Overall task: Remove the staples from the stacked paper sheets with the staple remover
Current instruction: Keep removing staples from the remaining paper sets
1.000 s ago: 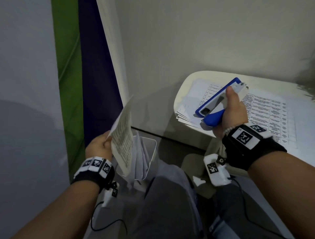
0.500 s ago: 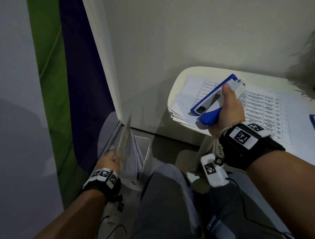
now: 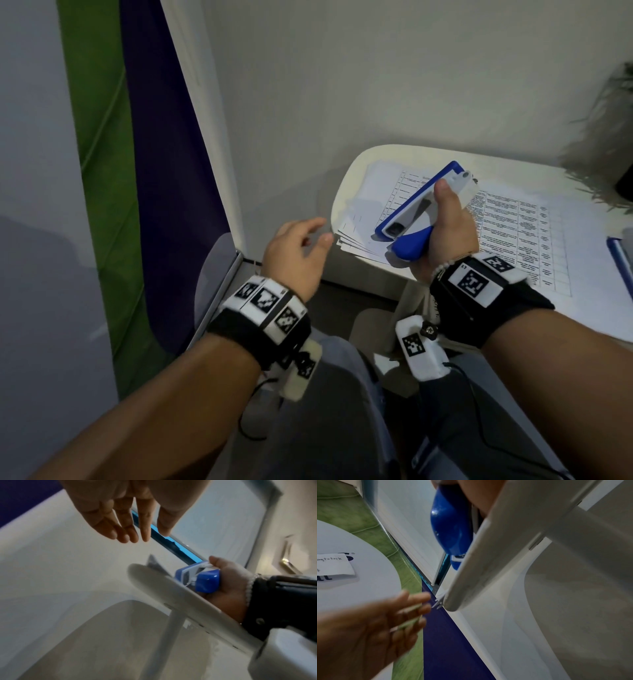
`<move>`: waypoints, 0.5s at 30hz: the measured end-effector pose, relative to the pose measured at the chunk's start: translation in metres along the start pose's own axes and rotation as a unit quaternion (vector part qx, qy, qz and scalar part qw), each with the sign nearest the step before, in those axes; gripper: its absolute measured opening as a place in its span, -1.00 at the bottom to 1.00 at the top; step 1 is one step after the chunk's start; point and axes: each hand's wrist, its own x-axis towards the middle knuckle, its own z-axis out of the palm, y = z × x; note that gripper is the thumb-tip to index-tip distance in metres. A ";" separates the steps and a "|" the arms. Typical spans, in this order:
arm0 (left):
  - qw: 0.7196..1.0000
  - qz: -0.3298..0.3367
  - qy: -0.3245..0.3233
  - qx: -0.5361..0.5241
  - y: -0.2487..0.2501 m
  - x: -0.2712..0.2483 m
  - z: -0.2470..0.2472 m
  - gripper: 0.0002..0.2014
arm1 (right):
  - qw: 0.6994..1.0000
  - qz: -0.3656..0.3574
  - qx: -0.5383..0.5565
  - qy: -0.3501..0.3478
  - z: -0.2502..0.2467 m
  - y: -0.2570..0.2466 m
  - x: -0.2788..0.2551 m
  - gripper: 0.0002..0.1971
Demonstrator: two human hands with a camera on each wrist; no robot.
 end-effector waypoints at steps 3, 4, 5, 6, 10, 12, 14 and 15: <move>0.990 -0.001 -0.064 0.122 0.030 0.017 0.005 -0.58 | 1.000 0.023 -0.001 -0.006 0.003 -0.002 -0.003 -0.42; 0.983 -0.010 -0.086 0.164 0.034 0.021 0.007 -0.56 | 1.000 0.029 0.000 -0.008 0.005 -0.004 -0.004 -0.35; 0.976 -0.020 -0.100 0.192 0.036 0.024 0.008 -0.56 | 0.999 0.033 0.001 -0.009 0.005 -0.006 -0.005 -0.31; 0.972 -0.030 -0.108 0.208 0.037 0.026 0.010 -0.57 | 0.999 0.035 0.010 -0.010 0.005 -0.009 -0.006 -0.31; 0.970 -0.059 -0.105 0.210 0.038 0.032 0.012 -0.61 | 0.998 0.026 0.046 0.018 -0.010 -0.026 -0.001 -0.37; 0.968 -0.057 -0.104 0.223 0.040 0.034 0.012 -0.63 | 0.998 0.032 0.031 0.037 -0.024 -0.038 0.001 -0.56; 0.961 -0.039 -0.103 0.254 0.042 0.035 0.014 -0.67 | 0.998 0.043 0.030 0.034 -0.038 -0.042 0.002 -0.63; 0.956 -0.026 -0.101 0.273 0.044 0.034 0.016 -0.71 | 0.998 0.050 0.036 0.020 -0.044 -0.042 0.001 -0.61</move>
